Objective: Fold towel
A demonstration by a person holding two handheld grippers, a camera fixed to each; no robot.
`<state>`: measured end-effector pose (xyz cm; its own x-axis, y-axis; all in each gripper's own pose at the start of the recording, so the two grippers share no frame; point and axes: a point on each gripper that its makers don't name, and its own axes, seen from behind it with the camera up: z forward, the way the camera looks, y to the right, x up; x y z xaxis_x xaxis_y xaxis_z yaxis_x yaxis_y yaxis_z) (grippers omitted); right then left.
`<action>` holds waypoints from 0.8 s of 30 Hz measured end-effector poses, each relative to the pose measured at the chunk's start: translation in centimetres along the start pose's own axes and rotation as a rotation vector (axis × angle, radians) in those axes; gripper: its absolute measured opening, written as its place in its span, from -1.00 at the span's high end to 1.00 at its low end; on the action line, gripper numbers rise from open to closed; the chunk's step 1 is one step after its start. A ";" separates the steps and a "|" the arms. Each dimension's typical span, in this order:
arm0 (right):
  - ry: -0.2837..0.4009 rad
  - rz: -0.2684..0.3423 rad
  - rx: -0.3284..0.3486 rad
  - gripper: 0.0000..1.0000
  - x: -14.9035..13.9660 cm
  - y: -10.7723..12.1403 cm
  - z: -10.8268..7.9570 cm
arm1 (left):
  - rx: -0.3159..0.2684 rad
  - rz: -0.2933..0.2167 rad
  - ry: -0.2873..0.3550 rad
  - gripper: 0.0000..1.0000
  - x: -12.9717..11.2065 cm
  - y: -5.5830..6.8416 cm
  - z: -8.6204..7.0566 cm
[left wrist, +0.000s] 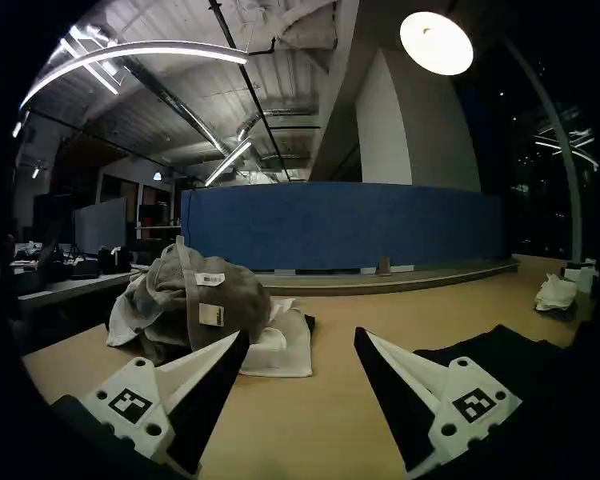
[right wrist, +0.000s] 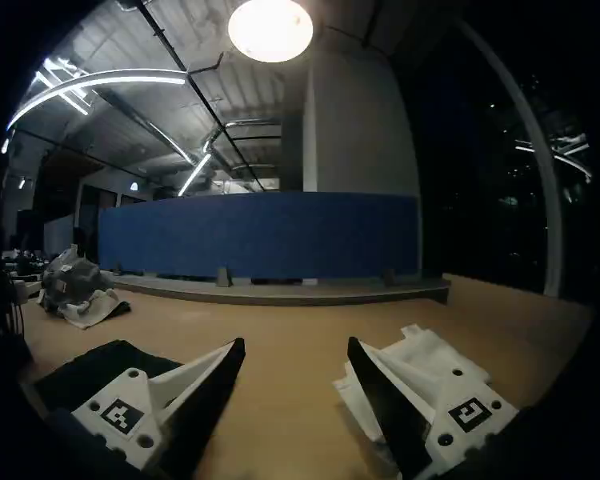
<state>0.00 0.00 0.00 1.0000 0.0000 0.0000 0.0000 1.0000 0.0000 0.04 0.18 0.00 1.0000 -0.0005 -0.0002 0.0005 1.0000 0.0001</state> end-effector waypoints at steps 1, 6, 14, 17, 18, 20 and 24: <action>0.000 0.000 0.000 -1.00 0.0 0.0 0.0 | 0.000 0.000 0.000 -0.95 0.0 0.0 0.0; 0.000 0.000 0.000 -1.00 0.0 0.1 0.1 | 0.000 0.000 0.000 -0.95 0.0 0.1 0.0; -0.001 0.000 0.035 -1.00 0.2 -0.6 0.2 | 0.000 0.000 0.000 -0.95 0.0 0.1 0.0; -0.001 -0.001 0.036 -1.00 0.2 -0.6 0.2 | 0.000 0.000 0.000 -0.95 0.0 0.1 0.0; 0.000 -0.001 0.036 -1.00 0.2 -0.5 0.2 | 0.000 0.000 0.000 -0.95 0.0 0.1 0.0; 0.000 -0.001 0.036 -1.00 0.2 -0.5 0.2 | 0.000 0.000 0.000 -0.96 0.0 0.1 0.0; 0.000 -0.001 0.036 -1.00 0.1 -0.6 0.1 | 0.000 0.000 0.000 -0.96 0.0 0.1 0.0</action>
